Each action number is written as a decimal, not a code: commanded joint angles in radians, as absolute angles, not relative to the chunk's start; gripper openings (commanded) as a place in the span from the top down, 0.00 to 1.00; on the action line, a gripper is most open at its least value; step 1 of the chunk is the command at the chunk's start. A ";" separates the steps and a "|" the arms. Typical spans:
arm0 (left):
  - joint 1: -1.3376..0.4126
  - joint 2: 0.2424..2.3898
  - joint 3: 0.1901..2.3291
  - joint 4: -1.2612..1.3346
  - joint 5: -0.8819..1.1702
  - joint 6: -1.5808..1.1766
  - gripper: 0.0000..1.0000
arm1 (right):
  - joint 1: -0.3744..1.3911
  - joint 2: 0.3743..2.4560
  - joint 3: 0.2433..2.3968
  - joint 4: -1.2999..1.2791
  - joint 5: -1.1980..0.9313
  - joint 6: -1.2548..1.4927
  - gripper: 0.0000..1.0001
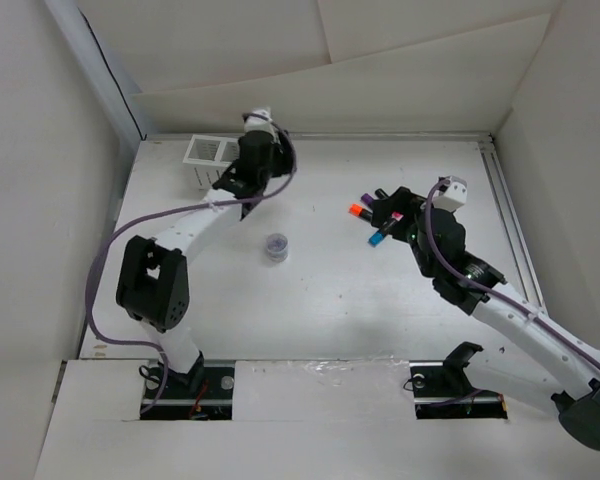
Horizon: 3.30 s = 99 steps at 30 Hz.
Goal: Sort the stationery into containers
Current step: Place the stationery into the container, then grab a piece of stationery with the left arm
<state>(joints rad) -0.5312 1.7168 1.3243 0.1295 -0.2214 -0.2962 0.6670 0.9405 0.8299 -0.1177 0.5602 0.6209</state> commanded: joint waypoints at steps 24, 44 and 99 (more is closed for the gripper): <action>-0.107 1.956 1.914 -0.140 -0.275 -0.351 0.66 | 0.680 0.995 0.839 -0.077 0.476 0.580 0.03; -0.098 1.965 1.836 -0.138 -0.370 -0.293 0.66 | 0.680 1.005 0.848 -0.067 0.457 0.571 0.03; -0.686 1.364 0.706 0.228 -0.245 -0.448 0.23 | 0.689 1.005 0.848 -0.058 0.497 0.561 0.01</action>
